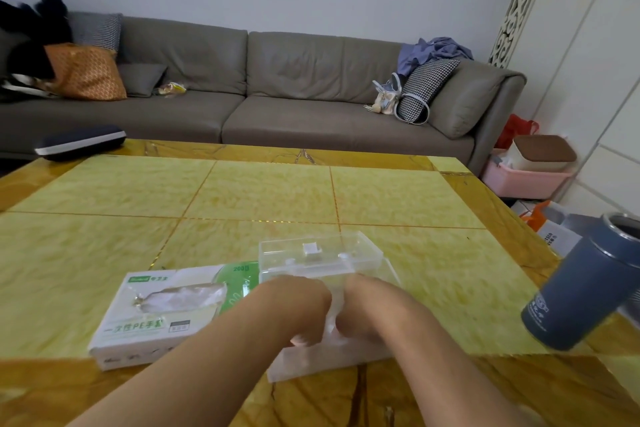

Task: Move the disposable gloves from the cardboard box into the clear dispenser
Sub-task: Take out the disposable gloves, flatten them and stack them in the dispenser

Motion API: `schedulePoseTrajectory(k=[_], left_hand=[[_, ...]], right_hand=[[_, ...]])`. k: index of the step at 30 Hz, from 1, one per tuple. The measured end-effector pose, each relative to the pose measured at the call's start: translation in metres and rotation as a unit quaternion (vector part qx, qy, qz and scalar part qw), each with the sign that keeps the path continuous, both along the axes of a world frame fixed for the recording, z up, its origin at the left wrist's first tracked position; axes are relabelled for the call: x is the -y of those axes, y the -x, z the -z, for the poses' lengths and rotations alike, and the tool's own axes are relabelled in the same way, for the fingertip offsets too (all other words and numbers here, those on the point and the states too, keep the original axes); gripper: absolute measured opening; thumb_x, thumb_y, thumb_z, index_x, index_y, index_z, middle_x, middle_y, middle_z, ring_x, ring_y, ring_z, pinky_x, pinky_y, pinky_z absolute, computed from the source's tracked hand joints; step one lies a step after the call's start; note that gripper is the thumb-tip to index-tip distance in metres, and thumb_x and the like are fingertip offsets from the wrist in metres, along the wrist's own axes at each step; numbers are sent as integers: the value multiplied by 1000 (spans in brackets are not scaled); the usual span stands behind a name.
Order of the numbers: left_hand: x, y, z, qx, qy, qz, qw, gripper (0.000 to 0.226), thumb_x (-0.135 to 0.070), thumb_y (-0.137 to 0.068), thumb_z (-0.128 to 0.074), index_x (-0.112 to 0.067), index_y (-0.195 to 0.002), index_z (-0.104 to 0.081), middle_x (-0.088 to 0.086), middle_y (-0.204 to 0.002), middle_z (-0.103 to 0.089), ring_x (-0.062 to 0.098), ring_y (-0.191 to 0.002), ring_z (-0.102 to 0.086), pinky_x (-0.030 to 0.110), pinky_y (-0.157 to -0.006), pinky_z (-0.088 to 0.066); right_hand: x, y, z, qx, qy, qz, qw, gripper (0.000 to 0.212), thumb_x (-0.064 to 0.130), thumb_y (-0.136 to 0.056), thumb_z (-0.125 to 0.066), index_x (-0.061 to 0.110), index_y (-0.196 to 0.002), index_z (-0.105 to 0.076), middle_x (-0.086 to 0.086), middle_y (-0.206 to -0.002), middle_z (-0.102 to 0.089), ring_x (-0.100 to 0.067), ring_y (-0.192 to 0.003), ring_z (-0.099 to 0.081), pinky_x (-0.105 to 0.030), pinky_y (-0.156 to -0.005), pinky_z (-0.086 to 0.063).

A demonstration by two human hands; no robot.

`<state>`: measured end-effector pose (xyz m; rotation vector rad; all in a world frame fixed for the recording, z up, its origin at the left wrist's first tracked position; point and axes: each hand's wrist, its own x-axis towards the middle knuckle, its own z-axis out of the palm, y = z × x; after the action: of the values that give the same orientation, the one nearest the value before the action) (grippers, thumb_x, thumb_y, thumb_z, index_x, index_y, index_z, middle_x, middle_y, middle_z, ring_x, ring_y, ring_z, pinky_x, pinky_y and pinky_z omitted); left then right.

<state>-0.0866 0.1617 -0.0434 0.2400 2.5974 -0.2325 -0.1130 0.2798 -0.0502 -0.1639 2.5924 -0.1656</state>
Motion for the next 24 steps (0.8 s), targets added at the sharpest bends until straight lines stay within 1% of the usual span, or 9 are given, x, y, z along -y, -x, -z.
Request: schedulePoseTrajectory(k=[2, 5, 7, 9, 11, 14, 17, 20, 24], left_hand=[[7, -2, -2, -26, -11, 31, 999, 47, -3, -90, -67, -2, -134, -51, 11, -103, -64, 26, -81, -58, 32, -62, -44], [21, -5, -3, -66, -28, 85, 994, 28, -6, -92, -62, -8, -120, -61, 10, -103, -68, 27, -81, -63, 35, -61, -48], [28, -10, -5, -91, -48, 108, 989, 27, -16, -95, -64, -14, -121, -62, 5, -100, -69, 26, -85, -66, 37, -66, -55], [38, -17, -7, -116, -134, 90, 980, 36, -25, -97, -67, -23, -132, -58, -2, -109, -71, 21, -97, -67, 40, -80, -60], [52, -30, -13, -143, -278, 41, 949, 39, -18, -100, -62, -32, -136, -58, -15, -113, -70, 5, -104, -63, 32, -90, -57], [84, -54, -19, -241, -410, -50, 878, 28, -16, -100, -59, -37, -116, -67, -23, -98, -69, -5, -93, -62, 19, -83, -55], [124, -71, -12, -359, -332, -168, 856, 8, -29, -101, -60, -34, -95, -63, -18, -86, -63, -1, -76, -62, 23, -69, -56], [152, -78, 2, -327, -179, -287, 882, 34, -58, -98, -55, -28, -82, -54, -13, -82, -58, 4, -65, -57, 25, -58, -54], [155, -72, 7, -273, -107, -320, 901, 57, -77, -85, -59, -23, -74, -43, -7, -76, -56, 10, -58, -51, 27, -51, -40]], right_hand=[[0, -1, 0, -11, 4, 10, 1000, 15, 16, -92, -58, 14, -102, -69, -7, -99, -67, -25, -90, -67, -31, -64, -47], [-2, -4, -1, -35, 13, 18, 999, 28, 13, -91, -51, 14, -111, -71, -7, -105, -71, -24, -97, -68, -30, -69, -48], [-1, -4, -2, -62, 10, 23, 998, 19, 12, -93, -53, 13, -103, -69, -3, -90, -66, -20, -83, -65, -26, -59, -45], [1, -7, -5, -108, -3, 38, 993, 13, 10, -96, -55, 14, -85, -61, 0, -76, -60, -15, -67, -59, -25, -51, -39], [1, -11, -8, -152, 0, 54, 987, 23, 5, -95, -53, 16, -76, -54, -1, -73, -59, -14, -61, -57, -26, -48, -38], [2, -19, -19, -212, 9, 51, 976, 22, 3, -92, -50, 16, -75, -52, -2, -75, -60, -17, -61, -58, -27, -47, -38], [11, -31, -31, -284, 12, 24, 959, 15, 7, -90, -52, 18, -85, -61, 2, -81, -62, -19, -68, -62, -30, -56, -49], [34, -47, -35, -354, 67, -48, 932, 28, 8, -94, -54, 25, -112, -66, 10, -95, -63, -13, -84, -63, -32, -76, -59], [71, -76, -28, -320, 157, -220, 908, 51, 4, -94, -50, 24, -141, -54, 11, -133, -56, -11, -125, -46, -25, -112, -40]])
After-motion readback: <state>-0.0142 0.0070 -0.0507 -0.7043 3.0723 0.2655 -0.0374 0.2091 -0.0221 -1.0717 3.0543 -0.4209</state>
